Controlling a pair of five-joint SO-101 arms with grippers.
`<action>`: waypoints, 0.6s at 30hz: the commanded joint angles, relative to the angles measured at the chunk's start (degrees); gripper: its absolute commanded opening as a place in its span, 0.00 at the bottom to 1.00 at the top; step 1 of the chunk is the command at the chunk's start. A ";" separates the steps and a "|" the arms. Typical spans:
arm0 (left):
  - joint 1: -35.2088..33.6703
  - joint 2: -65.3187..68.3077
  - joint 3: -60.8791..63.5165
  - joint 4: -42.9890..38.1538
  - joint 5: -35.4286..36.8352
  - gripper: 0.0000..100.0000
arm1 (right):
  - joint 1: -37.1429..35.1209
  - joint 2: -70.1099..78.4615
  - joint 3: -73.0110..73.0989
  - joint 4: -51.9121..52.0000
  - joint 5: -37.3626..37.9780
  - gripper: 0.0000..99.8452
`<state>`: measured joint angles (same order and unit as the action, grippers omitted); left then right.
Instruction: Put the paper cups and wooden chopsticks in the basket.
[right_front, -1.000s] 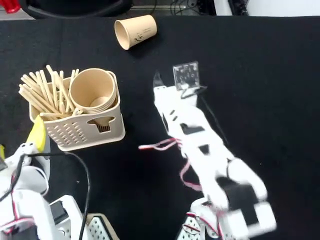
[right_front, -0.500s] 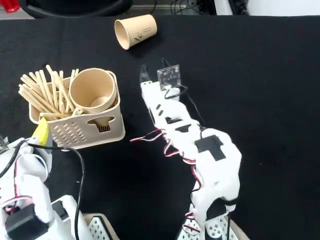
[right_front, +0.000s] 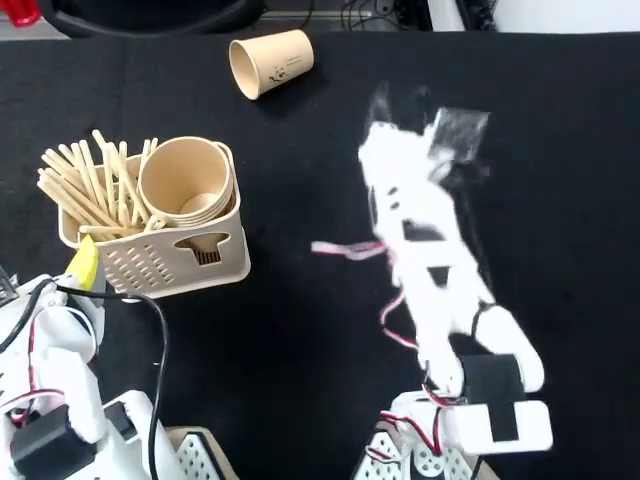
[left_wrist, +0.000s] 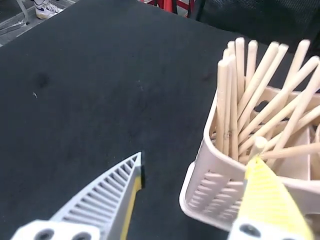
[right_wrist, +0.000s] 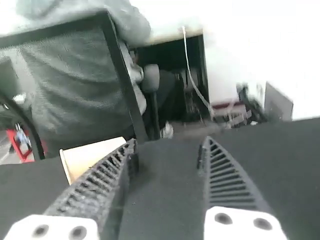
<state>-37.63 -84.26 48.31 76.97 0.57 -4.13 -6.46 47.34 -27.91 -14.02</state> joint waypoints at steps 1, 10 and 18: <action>0.13 -0.26 0.57 -1.05 0.62 0.32 | -0.44 0.92 -21.49 19.87 -1.23 0.16; 0.04 -0.18 0.75 -0.88 0.62 0.32 | -0.53 31.87 -67.12 37.01 -1.14 0.15; 0.04 -0.26 1.54 -1.05 0.62 0.32 | -1.67 65.89 -119.43 49.32 -1.23 0.12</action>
<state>-37.63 -84.26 50.07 76.97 0.66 -4.22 49.54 -47.69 20.26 -14.73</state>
